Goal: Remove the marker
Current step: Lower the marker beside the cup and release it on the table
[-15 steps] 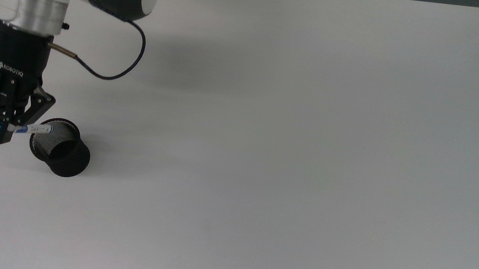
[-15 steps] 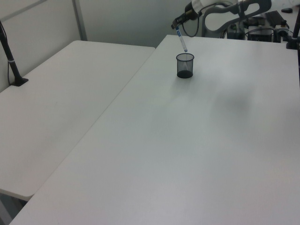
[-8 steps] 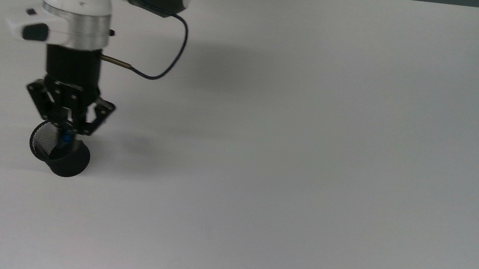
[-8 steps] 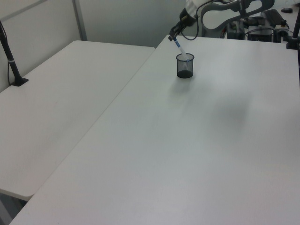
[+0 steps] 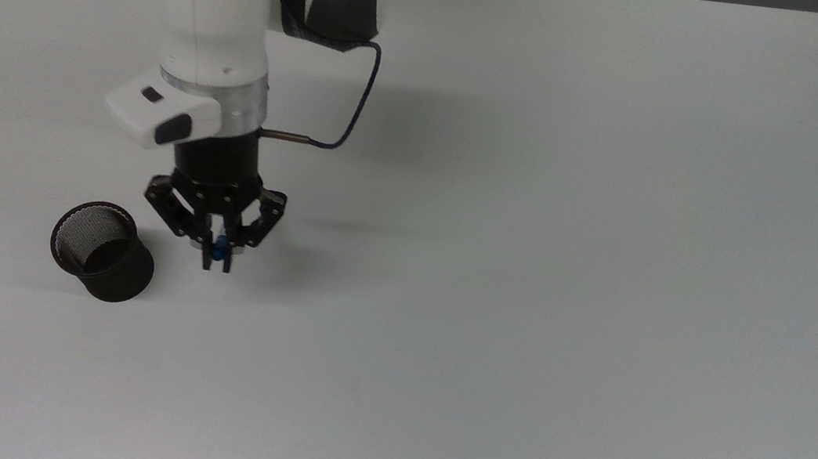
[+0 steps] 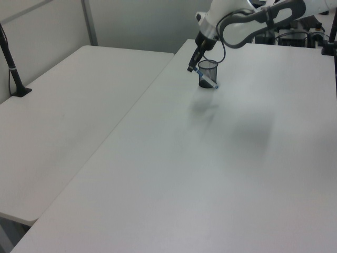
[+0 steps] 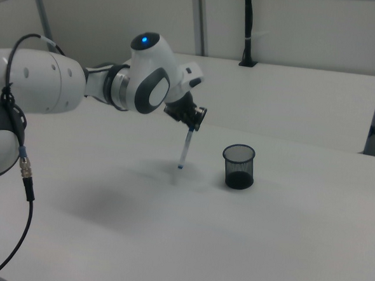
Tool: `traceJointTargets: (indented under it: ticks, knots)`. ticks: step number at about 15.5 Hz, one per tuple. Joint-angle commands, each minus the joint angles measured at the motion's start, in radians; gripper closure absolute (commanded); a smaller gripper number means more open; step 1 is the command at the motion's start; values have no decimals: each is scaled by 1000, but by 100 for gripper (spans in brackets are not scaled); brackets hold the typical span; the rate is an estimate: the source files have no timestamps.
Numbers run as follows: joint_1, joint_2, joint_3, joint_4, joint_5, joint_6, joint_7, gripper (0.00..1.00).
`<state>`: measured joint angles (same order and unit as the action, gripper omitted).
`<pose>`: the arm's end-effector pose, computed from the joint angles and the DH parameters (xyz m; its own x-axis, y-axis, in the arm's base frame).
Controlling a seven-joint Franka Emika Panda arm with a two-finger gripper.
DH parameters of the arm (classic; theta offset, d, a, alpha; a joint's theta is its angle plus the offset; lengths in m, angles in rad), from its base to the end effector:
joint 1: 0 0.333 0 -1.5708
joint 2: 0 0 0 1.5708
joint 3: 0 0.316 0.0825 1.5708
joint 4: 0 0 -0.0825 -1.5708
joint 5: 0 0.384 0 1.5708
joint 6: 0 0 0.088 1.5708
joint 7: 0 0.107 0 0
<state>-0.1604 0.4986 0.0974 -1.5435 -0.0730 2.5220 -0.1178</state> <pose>0.7282 -0.0578 0.4173 0.8843 0.0892 0.4584 0.0626 -0.9954 0.0730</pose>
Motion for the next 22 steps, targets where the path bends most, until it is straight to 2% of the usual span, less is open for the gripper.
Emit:
traceJointTargets:
  ticks: [1,3,4,5,6,9,12,17,20,22]
  knots:
    - [36,35,-5,-9,-16,-8,-22,85]
    - [39,40,-5,-9,-27,-8,-17,70]
    - [42,41,-5,-9,-28,-8,-17,48]
    - [42,41,-5,-9,-31,-8,-16,12]
    - [42,40,-5,-9,-31,-9,-16,0]
    - [51,5,-5,-7,-34,-57,-16,0]
    - [94,-70,-7,-4,-34,-242,0,0]
    - [171,-230,-7,-7,-33,-558,104,0]
    - [217,-314,-25,-7,-33,-777,116,0]
    - [245,-371,-47,-12,-27,-863,121,0]
